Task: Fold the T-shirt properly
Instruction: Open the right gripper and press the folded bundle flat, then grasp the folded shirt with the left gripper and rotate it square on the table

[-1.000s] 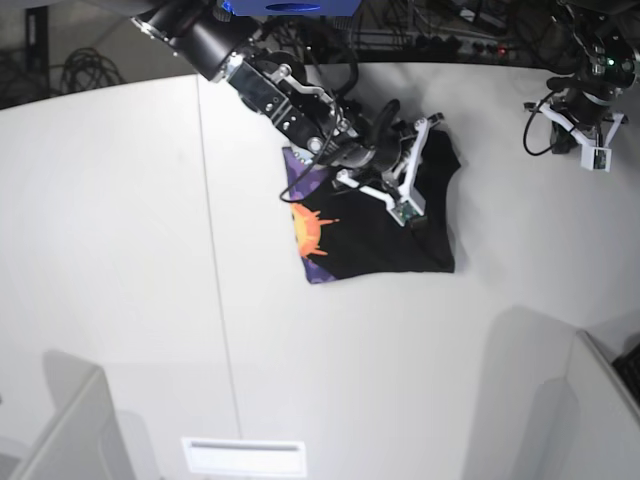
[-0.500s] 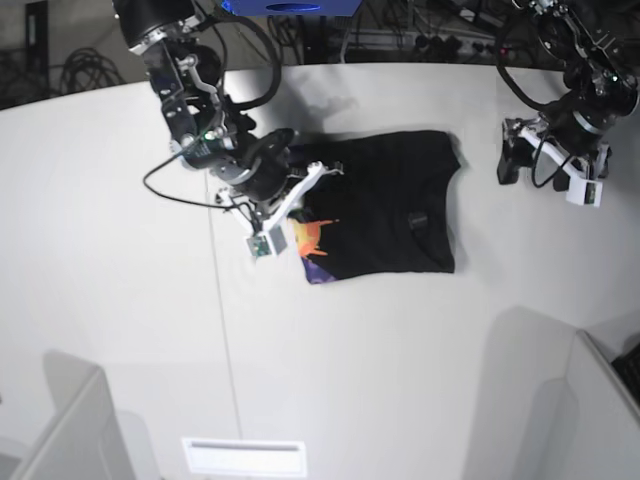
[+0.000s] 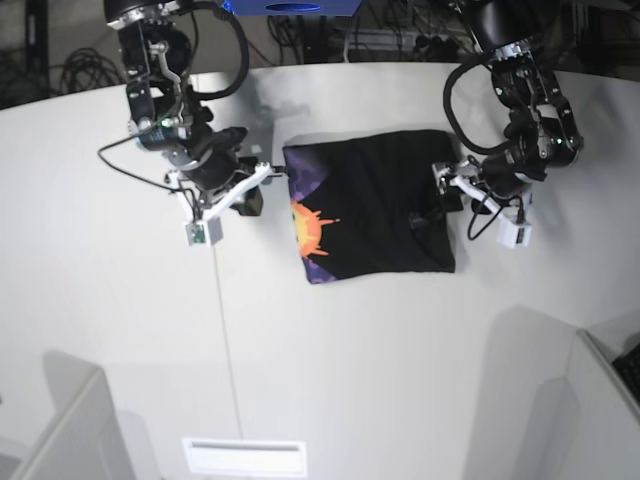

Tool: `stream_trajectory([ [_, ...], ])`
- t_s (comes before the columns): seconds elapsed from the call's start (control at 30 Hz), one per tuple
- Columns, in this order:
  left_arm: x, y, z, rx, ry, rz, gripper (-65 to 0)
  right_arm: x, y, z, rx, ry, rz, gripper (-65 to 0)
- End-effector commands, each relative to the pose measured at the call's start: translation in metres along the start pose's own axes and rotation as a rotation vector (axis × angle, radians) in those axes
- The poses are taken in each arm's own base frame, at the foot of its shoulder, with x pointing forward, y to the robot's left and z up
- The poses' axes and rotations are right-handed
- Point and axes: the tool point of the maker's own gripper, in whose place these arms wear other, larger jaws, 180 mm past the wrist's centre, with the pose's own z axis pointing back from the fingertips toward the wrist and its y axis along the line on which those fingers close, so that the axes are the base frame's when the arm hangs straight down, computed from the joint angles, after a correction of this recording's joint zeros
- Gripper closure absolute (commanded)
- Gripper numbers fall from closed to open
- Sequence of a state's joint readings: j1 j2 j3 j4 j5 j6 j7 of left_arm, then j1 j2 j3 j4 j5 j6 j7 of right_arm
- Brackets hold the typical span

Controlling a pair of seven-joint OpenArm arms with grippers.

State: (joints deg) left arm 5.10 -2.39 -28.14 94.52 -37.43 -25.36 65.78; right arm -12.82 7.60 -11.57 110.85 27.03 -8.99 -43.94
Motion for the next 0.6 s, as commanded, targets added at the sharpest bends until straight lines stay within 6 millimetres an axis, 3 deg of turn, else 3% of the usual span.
stream_trajectory([
  [0.0, 0.013, -0.008, -0.003, -0.027, -0.038, 0.004, -65.0, 0.015, 0.003, 0.006, 0.017, -0.054, 0.003, 0.0],
  [0.2, 0.005, -0.029, -0.031, -0.063, -0.038, 0.055, -65.0, 0.022, -0.016, 0.012, -0.026, -0.08, -0.023, 0.0],
  [0.33, -0.015, -0.032, -0.04, -0.073, 0.014, 0.07, -63.5, 0.022, -0.018, 0.015, 0.0, -0.088, 0.026, 0.0],
  [0.4, -0.019, -0.031, -0.041, -0.073, 0.026, 0.077, -52.7, 0.022, -0.025, 0.017, -0.012, -0.093, 0.016, 0.0],
  [0.57, -0.025, -0.03, -0.041, -0.07, 0.04, 0.077, -16.5, 0.028, -0.045, 0.023, -0.064, -0.117, -0.024, 0.0],
])
